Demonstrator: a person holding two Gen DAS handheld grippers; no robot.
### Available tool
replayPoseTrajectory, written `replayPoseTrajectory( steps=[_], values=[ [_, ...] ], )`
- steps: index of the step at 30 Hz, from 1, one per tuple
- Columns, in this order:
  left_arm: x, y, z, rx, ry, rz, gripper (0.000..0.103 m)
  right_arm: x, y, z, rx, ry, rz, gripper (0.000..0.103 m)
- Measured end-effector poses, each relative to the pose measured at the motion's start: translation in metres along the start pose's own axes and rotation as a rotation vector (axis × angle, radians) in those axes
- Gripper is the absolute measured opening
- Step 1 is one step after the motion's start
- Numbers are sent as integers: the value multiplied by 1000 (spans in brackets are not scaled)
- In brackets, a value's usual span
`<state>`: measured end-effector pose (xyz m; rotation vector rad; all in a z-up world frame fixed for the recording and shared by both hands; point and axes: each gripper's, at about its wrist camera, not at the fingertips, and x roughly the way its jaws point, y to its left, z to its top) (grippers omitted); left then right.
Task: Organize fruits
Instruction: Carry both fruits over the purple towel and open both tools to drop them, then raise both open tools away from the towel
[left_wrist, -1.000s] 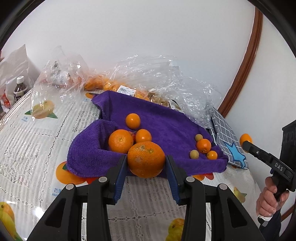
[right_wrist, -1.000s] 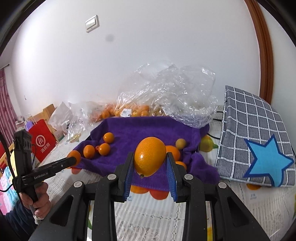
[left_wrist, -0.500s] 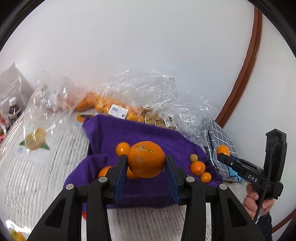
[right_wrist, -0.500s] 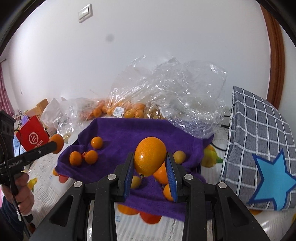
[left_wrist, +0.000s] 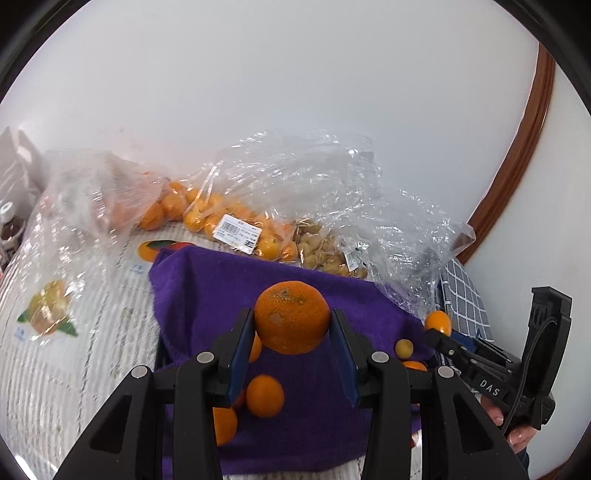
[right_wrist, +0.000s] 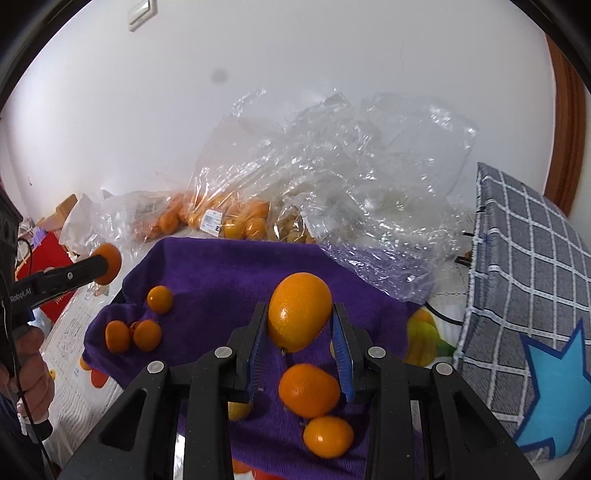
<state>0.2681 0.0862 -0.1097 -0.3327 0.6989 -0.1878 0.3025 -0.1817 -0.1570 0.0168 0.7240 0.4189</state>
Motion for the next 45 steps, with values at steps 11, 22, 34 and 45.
replayPoseTrajectory(
  steps=[11, 22, 34, 45],
  values=[
    [64, -23, 10, 73, 169, 30, 40, 47, 7, 3, -62, 141, 22, 34],
    [96, -35, 0, 189, 291, 11, 40, 75, 9, -2, -79, 248, 70, 34],
    [116, -35, -14, 212, 360, 22, 40, 81, 4, -9, -89, 259, 56, 34],
    [91, -45, -7, 244, 287, 15, 46, 47, 4, -5, -47, 199, 20, 45]
  ],
)
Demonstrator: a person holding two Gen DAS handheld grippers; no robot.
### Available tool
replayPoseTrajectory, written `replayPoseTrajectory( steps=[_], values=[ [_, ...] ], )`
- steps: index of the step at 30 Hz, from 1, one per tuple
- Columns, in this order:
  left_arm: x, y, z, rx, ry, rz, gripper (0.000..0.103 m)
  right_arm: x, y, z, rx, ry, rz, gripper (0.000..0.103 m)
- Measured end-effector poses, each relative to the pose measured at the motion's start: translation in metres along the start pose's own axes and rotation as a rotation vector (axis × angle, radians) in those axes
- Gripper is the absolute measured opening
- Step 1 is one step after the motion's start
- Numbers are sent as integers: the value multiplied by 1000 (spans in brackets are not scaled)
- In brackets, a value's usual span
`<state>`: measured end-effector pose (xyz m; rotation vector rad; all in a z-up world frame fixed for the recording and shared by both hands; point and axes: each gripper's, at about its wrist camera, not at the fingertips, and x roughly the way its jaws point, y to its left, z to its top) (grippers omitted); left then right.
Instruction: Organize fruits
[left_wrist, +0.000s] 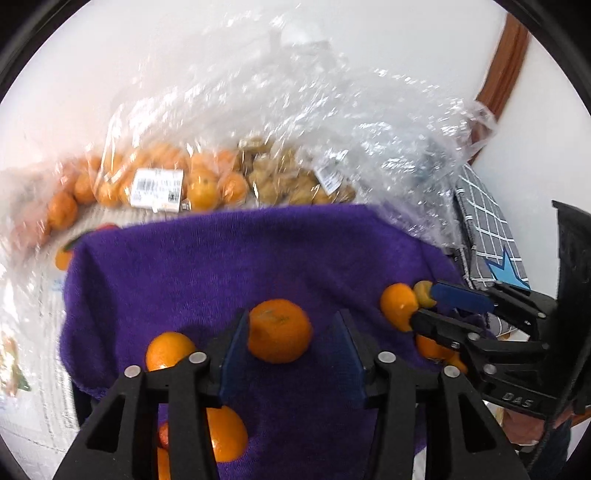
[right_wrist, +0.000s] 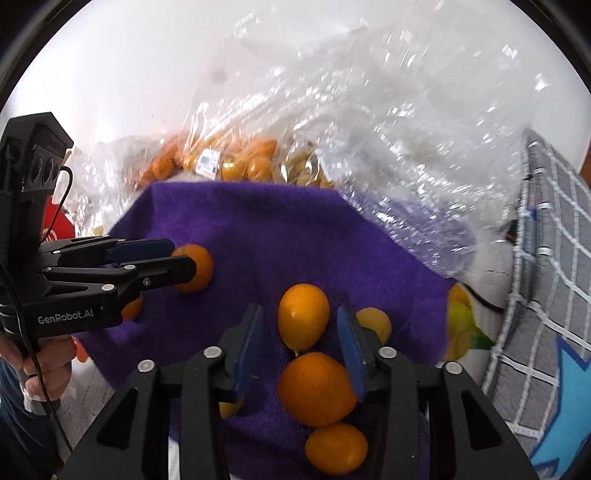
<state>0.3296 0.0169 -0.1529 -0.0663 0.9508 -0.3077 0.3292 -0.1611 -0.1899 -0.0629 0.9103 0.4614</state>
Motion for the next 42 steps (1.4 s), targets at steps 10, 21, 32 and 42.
replayPoseTrajectory(
  steps=[10, 21, 32, 42],
  values=[
    [-62, -29, 10, 54, -127, 84, 56, -95, 10, -12, 62, -139, -49, 60],
    [-140, -47, -50, -31, -205, 139, 65, -191, 42, -62, 73, -211, -135, 60],
    [-213, -81, -112, -35, -293, 168, 84, -260, 67, -127, 70, -338, -213, 91],
    [-253, -107, -149, -50, -356, 151, 85, -311, 59, -172, 150, -377, -218, 97]
  ],
)
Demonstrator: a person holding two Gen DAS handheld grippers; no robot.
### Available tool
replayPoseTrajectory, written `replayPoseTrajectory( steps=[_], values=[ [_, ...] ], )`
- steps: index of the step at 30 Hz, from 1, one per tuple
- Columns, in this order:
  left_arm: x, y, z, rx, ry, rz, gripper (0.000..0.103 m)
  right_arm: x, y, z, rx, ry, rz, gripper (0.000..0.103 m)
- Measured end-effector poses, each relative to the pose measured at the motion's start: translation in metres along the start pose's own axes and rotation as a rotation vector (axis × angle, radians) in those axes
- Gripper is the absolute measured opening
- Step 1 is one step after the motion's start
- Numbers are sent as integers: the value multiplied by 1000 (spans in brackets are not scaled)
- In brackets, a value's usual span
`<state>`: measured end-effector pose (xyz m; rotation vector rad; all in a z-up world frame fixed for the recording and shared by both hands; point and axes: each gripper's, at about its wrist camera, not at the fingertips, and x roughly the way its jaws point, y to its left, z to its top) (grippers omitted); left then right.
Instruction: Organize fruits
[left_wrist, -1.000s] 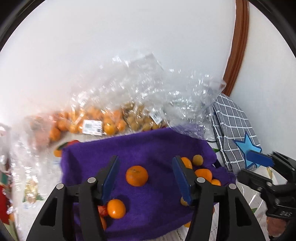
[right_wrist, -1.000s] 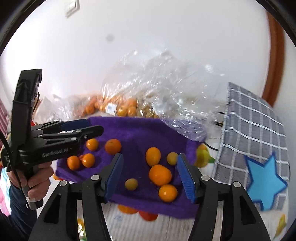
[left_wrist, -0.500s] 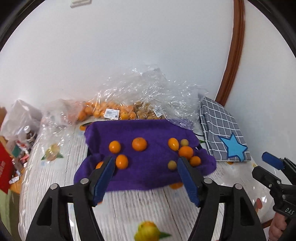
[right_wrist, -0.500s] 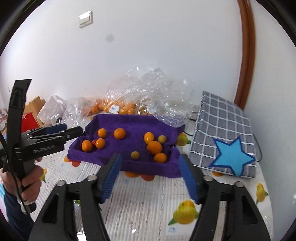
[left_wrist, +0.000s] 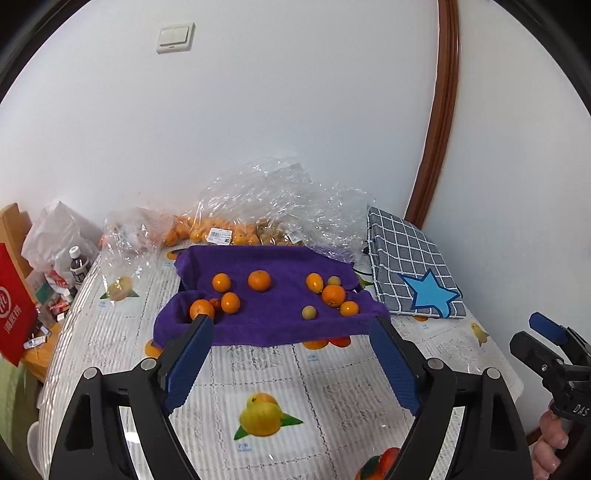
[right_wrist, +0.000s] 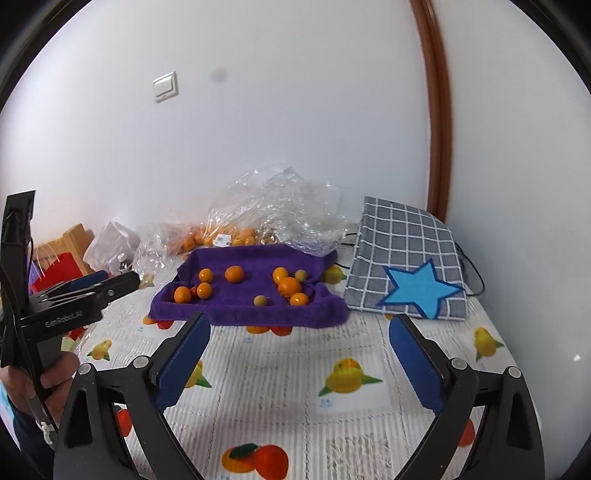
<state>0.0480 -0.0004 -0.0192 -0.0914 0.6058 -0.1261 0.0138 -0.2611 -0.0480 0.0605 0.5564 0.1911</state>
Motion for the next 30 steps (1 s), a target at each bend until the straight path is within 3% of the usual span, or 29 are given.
replayPoseTrajectory(
  steps=[6, 16, 30],
  values=[
    [-16, -8, -2, 10, -40, 45, 85, -11, -4, -7, -6, -8, -17, 97],
    [-21, -9, -4, 2, -56, 51, 86, -16, 2, -9, -21, -8, -67, 97],
    [-23, -7, -5, -3, -62, 54, 86, -16, 6, -10, -8, -3, -57, 97]
  ],
)
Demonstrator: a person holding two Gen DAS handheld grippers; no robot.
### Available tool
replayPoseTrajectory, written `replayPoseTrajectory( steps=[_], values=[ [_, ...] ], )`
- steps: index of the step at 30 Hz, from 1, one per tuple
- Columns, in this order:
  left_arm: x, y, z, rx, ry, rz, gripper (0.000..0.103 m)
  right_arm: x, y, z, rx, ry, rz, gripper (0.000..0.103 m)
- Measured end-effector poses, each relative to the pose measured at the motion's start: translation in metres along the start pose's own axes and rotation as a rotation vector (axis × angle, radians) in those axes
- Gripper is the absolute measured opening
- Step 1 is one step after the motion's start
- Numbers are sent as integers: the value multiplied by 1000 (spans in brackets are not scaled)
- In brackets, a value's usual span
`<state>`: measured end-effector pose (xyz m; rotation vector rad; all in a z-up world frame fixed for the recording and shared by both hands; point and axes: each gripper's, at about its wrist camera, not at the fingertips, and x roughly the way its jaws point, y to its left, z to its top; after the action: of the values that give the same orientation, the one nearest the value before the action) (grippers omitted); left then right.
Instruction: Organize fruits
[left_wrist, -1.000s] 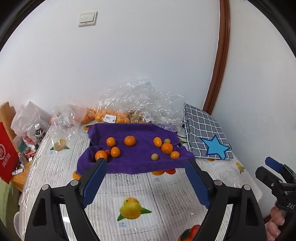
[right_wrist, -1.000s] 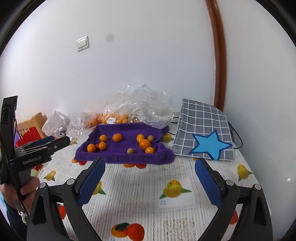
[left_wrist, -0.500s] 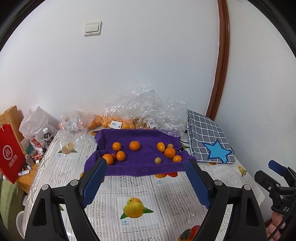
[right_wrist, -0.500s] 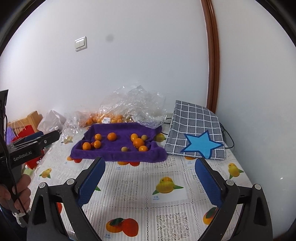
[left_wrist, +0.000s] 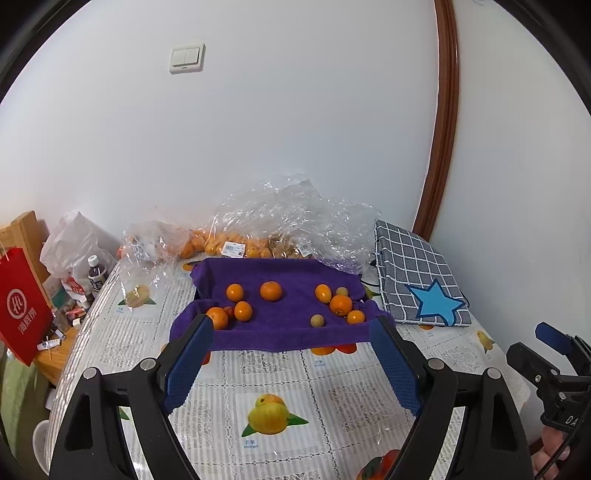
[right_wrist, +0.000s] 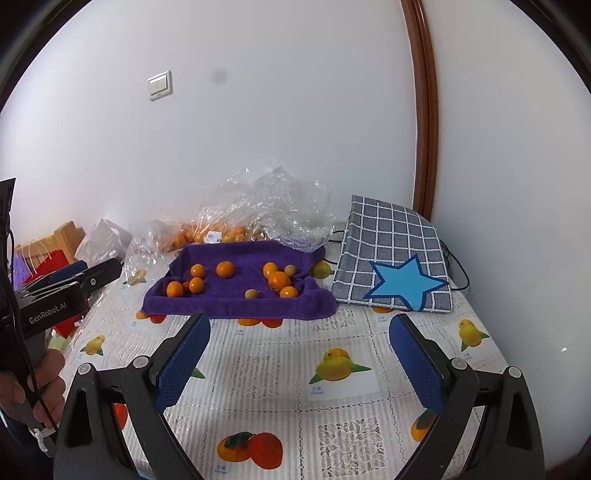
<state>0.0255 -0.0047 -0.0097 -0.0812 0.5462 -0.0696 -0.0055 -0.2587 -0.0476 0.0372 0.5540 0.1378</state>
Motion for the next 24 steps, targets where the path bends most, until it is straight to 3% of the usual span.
replayPoseTrajectory(
  steps=[24],
  values=[
    [-2, 13, -2, -18, 0, 16, 86, 7, -1, -2, 5, 13, -37, 97]
  ],
)
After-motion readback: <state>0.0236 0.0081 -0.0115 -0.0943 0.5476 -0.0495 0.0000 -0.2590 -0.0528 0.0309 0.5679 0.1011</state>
